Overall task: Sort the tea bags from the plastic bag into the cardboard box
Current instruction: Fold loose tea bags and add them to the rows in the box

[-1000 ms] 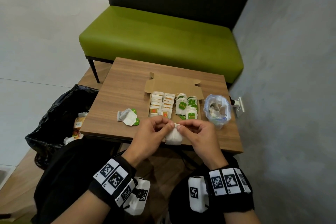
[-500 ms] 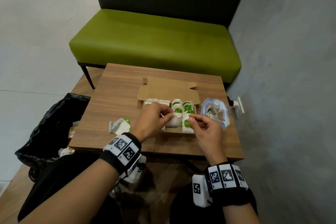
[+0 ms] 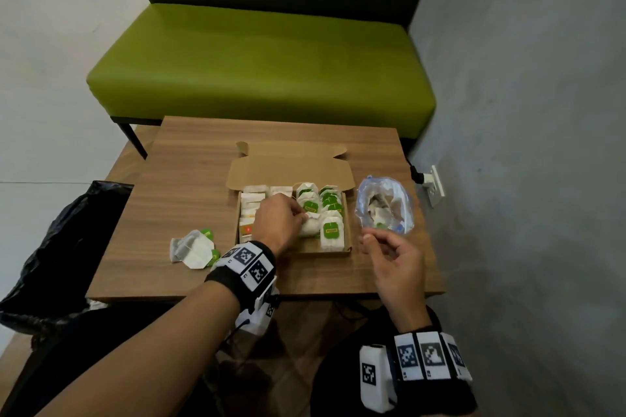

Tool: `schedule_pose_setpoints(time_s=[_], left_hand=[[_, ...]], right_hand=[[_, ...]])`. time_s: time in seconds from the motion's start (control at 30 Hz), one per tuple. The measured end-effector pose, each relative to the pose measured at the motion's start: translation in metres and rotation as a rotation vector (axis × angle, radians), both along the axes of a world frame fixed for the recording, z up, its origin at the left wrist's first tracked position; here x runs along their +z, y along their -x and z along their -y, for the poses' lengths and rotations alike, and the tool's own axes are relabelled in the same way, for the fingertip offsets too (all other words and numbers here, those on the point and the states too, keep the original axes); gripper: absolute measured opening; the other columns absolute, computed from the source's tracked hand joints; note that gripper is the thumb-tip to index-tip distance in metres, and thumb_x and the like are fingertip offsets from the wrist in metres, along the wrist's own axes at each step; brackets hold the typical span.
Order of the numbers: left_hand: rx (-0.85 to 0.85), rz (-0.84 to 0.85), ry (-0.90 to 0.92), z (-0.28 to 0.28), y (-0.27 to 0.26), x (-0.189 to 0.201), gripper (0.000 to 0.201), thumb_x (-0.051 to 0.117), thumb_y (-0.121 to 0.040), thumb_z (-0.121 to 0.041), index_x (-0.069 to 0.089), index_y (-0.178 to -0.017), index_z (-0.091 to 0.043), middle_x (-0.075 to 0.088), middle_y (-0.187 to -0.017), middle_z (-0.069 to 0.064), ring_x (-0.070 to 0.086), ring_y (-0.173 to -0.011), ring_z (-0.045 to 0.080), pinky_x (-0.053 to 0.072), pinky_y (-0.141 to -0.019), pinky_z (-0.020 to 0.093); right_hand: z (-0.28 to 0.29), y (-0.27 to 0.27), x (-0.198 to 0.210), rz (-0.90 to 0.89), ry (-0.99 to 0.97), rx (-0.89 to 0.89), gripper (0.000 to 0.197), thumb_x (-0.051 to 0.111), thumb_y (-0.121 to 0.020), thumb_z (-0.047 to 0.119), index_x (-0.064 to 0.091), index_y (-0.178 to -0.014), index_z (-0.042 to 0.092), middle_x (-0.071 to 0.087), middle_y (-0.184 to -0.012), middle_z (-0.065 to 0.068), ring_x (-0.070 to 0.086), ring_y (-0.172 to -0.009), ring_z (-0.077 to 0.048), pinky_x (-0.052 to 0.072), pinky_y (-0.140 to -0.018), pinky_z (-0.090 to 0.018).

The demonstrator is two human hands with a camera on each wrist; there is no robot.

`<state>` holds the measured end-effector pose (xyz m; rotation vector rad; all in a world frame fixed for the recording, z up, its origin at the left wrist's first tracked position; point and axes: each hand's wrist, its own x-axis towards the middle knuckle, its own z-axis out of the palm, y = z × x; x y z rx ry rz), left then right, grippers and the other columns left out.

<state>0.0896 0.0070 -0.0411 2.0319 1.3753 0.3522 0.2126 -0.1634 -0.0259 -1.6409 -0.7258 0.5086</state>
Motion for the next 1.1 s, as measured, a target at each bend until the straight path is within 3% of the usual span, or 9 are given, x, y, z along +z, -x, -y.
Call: schedule_pose_setpoints(time_s=[0.1, 0.33, 0.47, 0.57, 0.63, 0.73, 0.87, 1.0, 1.1], left_hand=[[0.047, 0.019, -0.048, 0.003, -0.005, 0.000, 0.015, 0.069, -0.086, -0.020, 0.079, -0.096, -0.014, 0.076, -0.096, 0.006, 0.068, -0.090, 0.021, 0.054, -0.083, 0.031], [0.161, 0.025, -0.052, 0.003, -0.012, 0.004, 0.016, 0.065, -0.087, -0.020, 0.079, -0.092, -0.014, 0.076, -0.091, 0.008, 0.068, -0.087, 0.025, 0.056, -0.077, 0.034], [0.164, 0.049, 0.000, 0.002, -0.013, 0.005, 0.018, 0.062, -0.088, -0.015, 0.078, -0.090, -0.008, 0.075, -0.088, 0.011, 0.069, -0.084, 0.026, 0.055, -0.075, 0.031], [0.140, 0.111, 0.035, 0.002, -0.004, 0.011, 0.022, 0.058, -0.086, -0.016, 0.075, -0.096, -0.006, 0.075, -0.084, 0.012, 0.071, -0.078, 0.028, 0.059, -0.075, 0.037], [0.171, 0.156, 0.032, -0.002, 0.012, 0.019, 0.024, 0.059, -0.085, -0.020, 0.072, -0.102, -0.009, 0.075, -0.082, 0.008, 0.071, -0.072, 0.024, 0.060, -0.069, 0.037], [0.268, 0.195, 0.027, -0.011, 0.050, 0.029, 0.010, 0.063, -0.087, -0.021, 0.069, -0.093, -0.017, 0.070, -0.071, 0.001, 0.067, -0.063, 0.018, 0.054, -0.059, 0.031], [0.386, 0.042, -0.017, -0.023, 0.120, 0.016, 0.006, 0.063, -0.088, -0.018, 0.064, -0.093, -0.016, 0.064, -0.074, -0.003, 0.062, -0.073, 0.018, 0.050, -0.067, 0.033], [0.366, -0.205, 0.037, -0.029, 0.169, -0.012, 0.037, 0.070, -0.088, -0.027, 0.063, -0.117, -0.006, 0.066, -0.112, 0.015, 0.062, -0.104, 0.031, 0.052, -0.087, 0.040], [0.335, -0.253, 0.076, -0.023, 0.176, -0.024, 0.040, 0.066, -0.089, -0.036, 0.061, -0.114, -0.005, 0.064, -0.114, 0.019, 0.060, -0.106, 0.036, 0.050, -0.086, 0.039]], right_hand=[[-0.002, 0.001, -0.002, -0.030, 0.007, 0.010, 0.016, 0.068, -0.090, 0.006, 0.073, -0.094, 0.021, 0.075, -0.086, 0.005, 0.071, -0.082, -0.008, 0.059, -0.074, -0.023], [-0.002, 0.000, 0.001, -0.035, 0.002, 0.010, 0.013, 0.069, -0.089, 0.004, 0.075, -0.097, 0.013, 0.075, -0.086, 0.006, 0.071, -0.082, -0.004, 0.056, -0.072, -0.017], [-0.002, 0.002, 0.001, -0.027, 0.005, 0.010, 0.014, 0.069, -0.089, 0.004, 0.074, -0.095, 0.016, 0.075, -0.086, 0.006, 0.071, -0.082, -0.004, 0.056, -0.072, -0.017], [-0.004, 0.008, 0.004, -0.028, 0.017, 0.038, 0.015, 0.069, -0.089, 0.005, 0.074, -0.093, 0.019, 0.074, -0.084, 0.008, 0.069, -0.079, 0.001, 0.053, -0.069, -0.013], [-0.009, 0.014, 0.005, -0.024, 0.047, 0.080, 0.015, 0.070, -0.089, 0.006, 0.074, -0.094, 0.019, 0.073, -0.083, 0.009, 0.067, -0.077, 0.004, 0.052, -0.068, -0.013], [-0.020, 0.030, 0.003, 0.021, 0.129, 0.183, 0.012, 0.070, -0.090, 0.012, 0.075, -0.096, 0.021, 0.072, -0.084, 0.010, 0.064, -0.080, 0.003, 0.051, -0.068, -0.013], [-0.033, 0.065, -0.001, 0.099, 0.247, 0.350, 0.009, 0.069, -0.090, 0.022, 0.076, -0.096, 0.025, 0.071, -0.079, 0.009, 0.063, -0.078, 0.000, 0.056, -0.068, -0.022], [-0.036, 0.093, -0.007, 0.163, 0.305, 0.432, 0.009, 0.069, -0.089, 0.029, 0.076, -0.093, 0.029, 0.071, -0.075, 0.011, 0.065, -0.073, -0.004, 0.059, -0.068, -0.030], [-0.033, 0.103, -0.010, 0.198, 0.353, 0.465, 0.009, 0.068, -0.089, 0.031, 0.075, -0.094, 0.033, 0.071, -0.077, 0.013, 0.064, -0.075, -0.002, 0.059, -0.069, -0.031]])
